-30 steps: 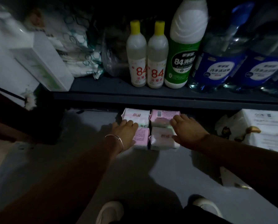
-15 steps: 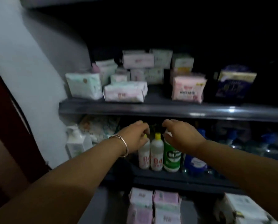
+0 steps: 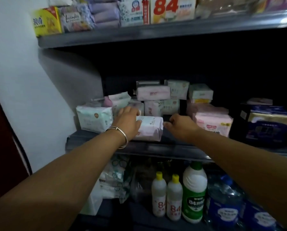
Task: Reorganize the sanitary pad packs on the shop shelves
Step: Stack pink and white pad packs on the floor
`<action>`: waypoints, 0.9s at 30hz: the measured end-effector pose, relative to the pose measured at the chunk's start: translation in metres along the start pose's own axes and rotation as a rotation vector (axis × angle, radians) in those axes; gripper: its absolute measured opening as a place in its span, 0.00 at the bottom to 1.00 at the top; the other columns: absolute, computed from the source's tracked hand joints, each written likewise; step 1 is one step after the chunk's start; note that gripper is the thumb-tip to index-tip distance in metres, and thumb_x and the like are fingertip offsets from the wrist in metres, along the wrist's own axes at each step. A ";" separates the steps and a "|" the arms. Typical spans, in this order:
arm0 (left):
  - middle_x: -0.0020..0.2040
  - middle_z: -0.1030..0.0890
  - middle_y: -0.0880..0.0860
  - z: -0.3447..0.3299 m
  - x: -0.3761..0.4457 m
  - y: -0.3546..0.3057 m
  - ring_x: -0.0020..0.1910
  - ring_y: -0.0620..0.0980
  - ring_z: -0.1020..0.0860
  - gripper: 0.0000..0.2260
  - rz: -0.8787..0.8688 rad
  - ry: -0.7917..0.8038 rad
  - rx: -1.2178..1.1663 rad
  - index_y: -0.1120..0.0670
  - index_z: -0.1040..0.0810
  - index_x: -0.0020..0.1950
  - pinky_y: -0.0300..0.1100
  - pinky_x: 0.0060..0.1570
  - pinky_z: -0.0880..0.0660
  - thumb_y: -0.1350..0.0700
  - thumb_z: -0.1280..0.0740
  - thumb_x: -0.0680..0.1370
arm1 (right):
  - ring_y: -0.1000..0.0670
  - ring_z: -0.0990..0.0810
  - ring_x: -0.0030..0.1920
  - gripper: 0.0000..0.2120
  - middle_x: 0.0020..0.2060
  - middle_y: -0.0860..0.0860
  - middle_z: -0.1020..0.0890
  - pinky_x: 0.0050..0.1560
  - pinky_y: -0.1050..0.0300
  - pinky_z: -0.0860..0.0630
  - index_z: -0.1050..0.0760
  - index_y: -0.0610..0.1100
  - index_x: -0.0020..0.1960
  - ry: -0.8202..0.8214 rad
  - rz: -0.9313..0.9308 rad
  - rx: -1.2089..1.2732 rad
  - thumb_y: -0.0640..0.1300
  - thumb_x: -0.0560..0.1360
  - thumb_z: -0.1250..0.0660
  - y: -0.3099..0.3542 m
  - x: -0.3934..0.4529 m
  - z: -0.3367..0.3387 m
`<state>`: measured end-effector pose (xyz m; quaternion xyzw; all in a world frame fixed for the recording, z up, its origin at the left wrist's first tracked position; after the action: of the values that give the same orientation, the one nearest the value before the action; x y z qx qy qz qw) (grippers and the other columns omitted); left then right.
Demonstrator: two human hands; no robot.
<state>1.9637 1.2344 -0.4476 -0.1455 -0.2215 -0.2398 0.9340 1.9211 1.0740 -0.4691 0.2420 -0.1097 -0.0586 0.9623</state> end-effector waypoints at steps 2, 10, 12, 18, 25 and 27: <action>0.64 0.31 0.57 -0.003 0.014 0.014 0.65 0.57 0.35 0.14 0.071 -0.008 0.047 0.57 0.31 0.65 0.46 0.64 0.37 0.54 0.42 0.80 | 0.44 0.27 0.53 0.23 0.61 0.40 0.26 0.47 0.58 0.34 0.33 0.38 0.65 0.047 -0.045 0.044 0.55 0.80 0.44 0.001 0.020 -0.010; 0.62 0.27 0.62 -0.030 0.041 0.065 0.60 0.61 0.27 0.14 0.332 0.134 0.010 0.62 0.33 0.64 0.46 0.56 0.30 0.56 0.44 0.81 | 0.40 0.34 0.69 0.35 0.71 0.39 0.35 0.67 0.54 0.36 0.40 0.35 0.73 0.165 -0.187 0.223 0.62 0.79 0.49 -0.002 0.076 -0.052; 0.62 0.26 0.62 -0.034 0.039 0.071 0.60 0.59 0.27 0.14 0.381 0.172 -0.038 0.62 0.33 0.65 0.42 0.51 0.31 0.59 0.44 0.81 | 0.41 0.29 0.64 0.30 0.67 0.38 0.30 0.56 0.57 0.31 0.36 0.33 0.70 0.141 -0.189 0.304 0.57 0.80 0.46 0.007 0.078 -0.053; 0.60 0.26 0.59 -0.018 0.034 0.084 0.58 0.56 0.27 0.16 0.460 0.103 -0.150 0.60 0.34 0.66 0.43 0.54 0.33 0.65 0.45 0.78 | 0.42 0.18 0.47 0.28 0.52 0.41 0.19 0.48 0.45 0.19 0.30 0.37 0.61 -0.041 -0.244 0.831 0.45 0.67 0.23 0.015 0.091 -0.042; 0.67 0.32 0.58 0.008 0.047 0.092 0.65 0.58 0.33 0.21 0.228 -0.002 0.142 0.56 0.32 0.65 0.50 0.63 0.33 0.66 0.37 0.72 | 0.39 0.17 0.44 0.27 0.49 0.39 0.18 0.39 0.40 0.19 0.29 0.38 0.60 0.082 -0.259 1.036 0.37 0.64 0.24 0.029 0.089 -0.038; 0.70 0.36 0.58 0.006 0.052 0.100 0.68 0.59 0.37 0.29 0.174 0.078 0.364 0.58 0.39 0.71 0.51 0.66 0.36 0.64 0.34 0.71 | 0.39 0.17 0.44 0.28 0.50 0.39 0.19 0.41 0.39 0.19 0.30 0.39 0.61 0.031 -0.244 1.041 0.36 0.64 0.24 0.030 0.092 -0.035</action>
<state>2.0534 1.3008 -0.4340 0.0167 -0.2115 -0.1196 0.9699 2.0207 1.1005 -0.4677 0.6990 -0.0810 -0.1042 0.7029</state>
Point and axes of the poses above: each hand's wrist, its own x-axis towards the middle knuckle, its own z-axis out of the back of the hand, y = z × x, the point moved 8 cm from there along x, towards the middle knuckle
